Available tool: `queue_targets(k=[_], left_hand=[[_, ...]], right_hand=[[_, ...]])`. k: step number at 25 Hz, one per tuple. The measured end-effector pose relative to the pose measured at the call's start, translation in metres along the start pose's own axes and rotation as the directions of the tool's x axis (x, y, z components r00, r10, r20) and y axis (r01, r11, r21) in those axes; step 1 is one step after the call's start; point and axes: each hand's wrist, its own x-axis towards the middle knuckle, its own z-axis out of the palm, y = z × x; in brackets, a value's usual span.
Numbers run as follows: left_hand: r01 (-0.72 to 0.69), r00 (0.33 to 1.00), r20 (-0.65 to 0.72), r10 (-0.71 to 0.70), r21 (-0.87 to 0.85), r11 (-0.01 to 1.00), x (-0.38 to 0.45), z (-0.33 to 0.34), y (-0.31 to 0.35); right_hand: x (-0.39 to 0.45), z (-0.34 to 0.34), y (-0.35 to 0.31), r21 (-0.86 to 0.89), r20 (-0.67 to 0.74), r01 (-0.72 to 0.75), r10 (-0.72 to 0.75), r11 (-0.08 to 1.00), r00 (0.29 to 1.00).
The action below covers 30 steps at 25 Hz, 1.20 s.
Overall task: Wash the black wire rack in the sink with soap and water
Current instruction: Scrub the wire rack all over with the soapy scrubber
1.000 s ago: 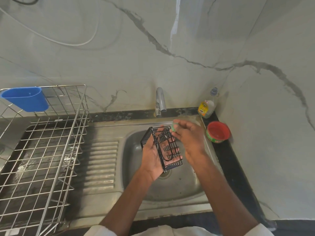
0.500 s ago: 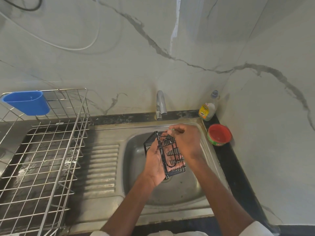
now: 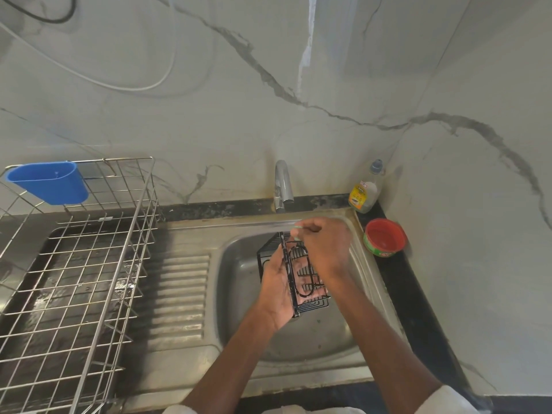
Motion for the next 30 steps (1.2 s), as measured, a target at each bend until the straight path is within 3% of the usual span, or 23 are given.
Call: queue_targets(k=[3, 11, 13, 16, 19, 23, 27, 30], left_hand=[[0.003, 1.0, -0.001, -0.003, 0.015, 1.0, 0.003, -0.002, -0.002], [-0.008, 1.0, 0.001, 0.008, 0.026, 1.0, 0.005, -0.003, -0.001], [-0.001, 1.0, 0.028, 0.0, 0.023, 1.0, 0.006, -0.003, -0.002], [-0.001, 1.0, 0.018, 0.001, 0.013, 1.0, 0.005, -0.002, -0.003], [-0.005, 1.0, -0.002, 0.005, 0.015, 1.0, 0.005, -0.001, -0.003], [-0.034, 0.999, -0.011, 0.033, -0.074, 0.997, 0.007, -0.004, -0.002], [-0.066, 0.998, -0.021, 0.064, -0.114, 0.991, 0.009, -0.008, -0.003], [-0.068, 0.998, -0.01, 0.068, -0.139, 0.988, 0.006, -0.009, -0.004]], right_hand=[[0.001, 0.003, 0.001, -0.038, 0.056, 0.062, -0.06, 0.997, 0.997], [-0.007, 0.009, 0.0, -0.048, -0.003, 0.134, -0.134, 0.99, 0.991], [-0.006, 0.01, 0.0, -0.094, -0.027, 0.168, -0.171, 0.981, 0.985], [-0.007, 0.008, 0.001, -0.216, 0.048, 0.258, -0.254, 0.942, 0.966], [0.001, 0.001, -0.001, -0.202, -0.043, 0.147, -0.159, 0.968, 0.986], [-0.011, 0.0, 0.006, -0.174, 0.055, 0.261, -0.255, 0.95, 0.965], [-0.018, 0.0, 0.022, -0.266, -0.058, 0.224, -0.248, 0.937, 0.967], [-0.023, 0.002, 0.021, -0.206, -0.076, 0.225, -0.245, 0.952, 0.967]])
